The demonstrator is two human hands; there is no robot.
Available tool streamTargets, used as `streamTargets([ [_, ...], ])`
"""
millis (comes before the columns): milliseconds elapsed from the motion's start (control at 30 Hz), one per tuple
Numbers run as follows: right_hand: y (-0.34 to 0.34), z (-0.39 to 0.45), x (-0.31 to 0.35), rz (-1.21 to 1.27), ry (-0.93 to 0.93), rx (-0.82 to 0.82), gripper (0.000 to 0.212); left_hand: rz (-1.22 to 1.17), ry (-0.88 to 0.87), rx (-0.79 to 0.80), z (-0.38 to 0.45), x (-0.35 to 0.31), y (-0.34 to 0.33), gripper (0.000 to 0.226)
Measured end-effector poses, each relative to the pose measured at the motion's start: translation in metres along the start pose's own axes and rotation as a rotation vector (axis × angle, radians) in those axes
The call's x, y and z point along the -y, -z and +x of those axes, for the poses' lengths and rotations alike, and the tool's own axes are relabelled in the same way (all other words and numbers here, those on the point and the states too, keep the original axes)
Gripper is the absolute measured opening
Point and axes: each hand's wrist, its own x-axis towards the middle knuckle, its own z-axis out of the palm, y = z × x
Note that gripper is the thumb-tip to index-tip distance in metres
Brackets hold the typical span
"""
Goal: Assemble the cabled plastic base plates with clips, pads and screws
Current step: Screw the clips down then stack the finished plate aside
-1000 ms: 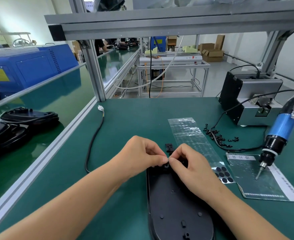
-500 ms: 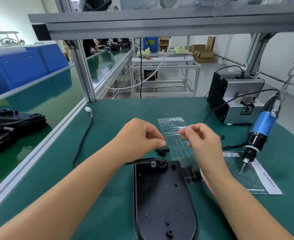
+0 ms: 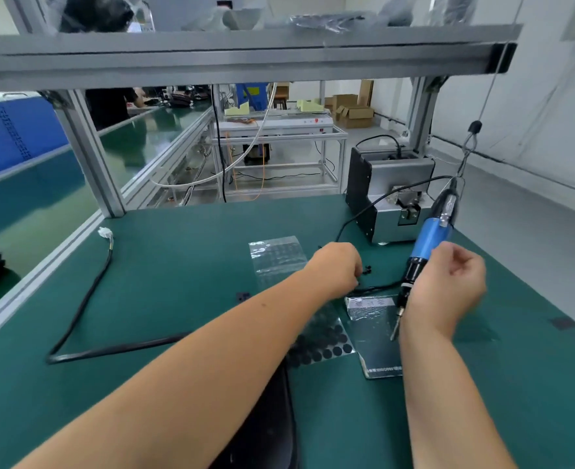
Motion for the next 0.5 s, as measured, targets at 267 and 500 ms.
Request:
streamTargets([
  [267, 0.001, 0.014, -0.02, -0.136, -0.147, 0.039, 0.032, 0.012, 0.039, -0.018, 0.008, -0.001, -0.002, 0.015],
  [500, 0.0, 0.013, -0.027, -0.173, -0.312, 0.319, 0.031, 0.054, 0.046, -0.008, 0.009, 0.002, -0.002, 0.01],
])
